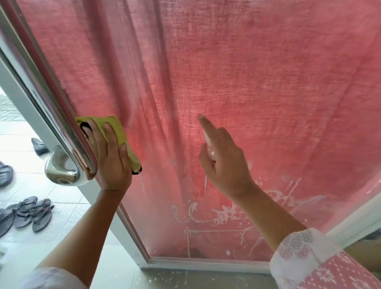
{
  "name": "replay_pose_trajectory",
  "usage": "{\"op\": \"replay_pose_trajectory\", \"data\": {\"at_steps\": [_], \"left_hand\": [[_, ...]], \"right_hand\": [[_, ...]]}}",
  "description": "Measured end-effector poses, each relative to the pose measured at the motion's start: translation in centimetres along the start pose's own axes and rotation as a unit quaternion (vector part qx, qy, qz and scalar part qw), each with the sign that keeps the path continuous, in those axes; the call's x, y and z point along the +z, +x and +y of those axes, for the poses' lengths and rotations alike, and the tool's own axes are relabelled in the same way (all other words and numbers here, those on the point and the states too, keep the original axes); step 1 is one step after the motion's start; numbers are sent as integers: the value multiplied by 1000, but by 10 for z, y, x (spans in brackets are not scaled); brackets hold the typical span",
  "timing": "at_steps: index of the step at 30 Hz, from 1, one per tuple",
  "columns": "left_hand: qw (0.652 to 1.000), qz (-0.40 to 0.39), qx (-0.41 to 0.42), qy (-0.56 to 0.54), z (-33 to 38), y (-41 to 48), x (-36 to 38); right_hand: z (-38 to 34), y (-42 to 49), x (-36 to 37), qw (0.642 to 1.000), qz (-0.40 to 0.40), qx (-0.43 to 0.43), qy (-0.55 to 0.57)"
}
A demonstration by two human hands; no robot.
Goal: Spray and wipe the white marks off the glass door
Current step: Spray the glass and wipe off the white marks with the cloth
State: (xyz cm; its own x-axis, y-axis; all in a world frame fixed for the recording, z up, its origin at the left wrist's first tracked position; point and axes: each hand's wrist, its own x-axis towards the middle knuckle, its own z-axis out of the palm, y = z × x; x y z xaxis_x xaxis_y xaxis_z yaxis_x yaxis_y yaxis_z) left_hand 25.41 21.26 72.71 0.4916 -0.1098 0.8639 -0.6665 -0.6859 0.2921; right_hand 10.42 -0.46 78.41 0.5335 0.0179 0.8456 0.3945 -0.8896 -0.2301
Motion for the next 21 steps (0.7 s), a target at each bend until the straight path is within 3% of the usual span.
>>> {"op": "replay_pose_trajectory", "data": {"at_steps": [7, 10, 13, 17, 21], "left_hand": [[993, -104, 62, -3, -40, -45, -7], [994, -97, 35, -30, -42, -40, -12], [996, -49, -35, -66, -28, -33, -12], [996, 4, -56, -76, -15, -35, -1], [994, -41, -35, -94, -30, -59, 6]], "right_hand": [[-21, -23, 46, 997, -32, 38, 57], [-24, -25, 55, 995, -32, 52, 75], [-28, -30, 61, 996, -36, 49, 68], [-25, -41, 66, 997, -61, 39, 28], [-12, -49, 65, 995, -86, 41, -11]]}}
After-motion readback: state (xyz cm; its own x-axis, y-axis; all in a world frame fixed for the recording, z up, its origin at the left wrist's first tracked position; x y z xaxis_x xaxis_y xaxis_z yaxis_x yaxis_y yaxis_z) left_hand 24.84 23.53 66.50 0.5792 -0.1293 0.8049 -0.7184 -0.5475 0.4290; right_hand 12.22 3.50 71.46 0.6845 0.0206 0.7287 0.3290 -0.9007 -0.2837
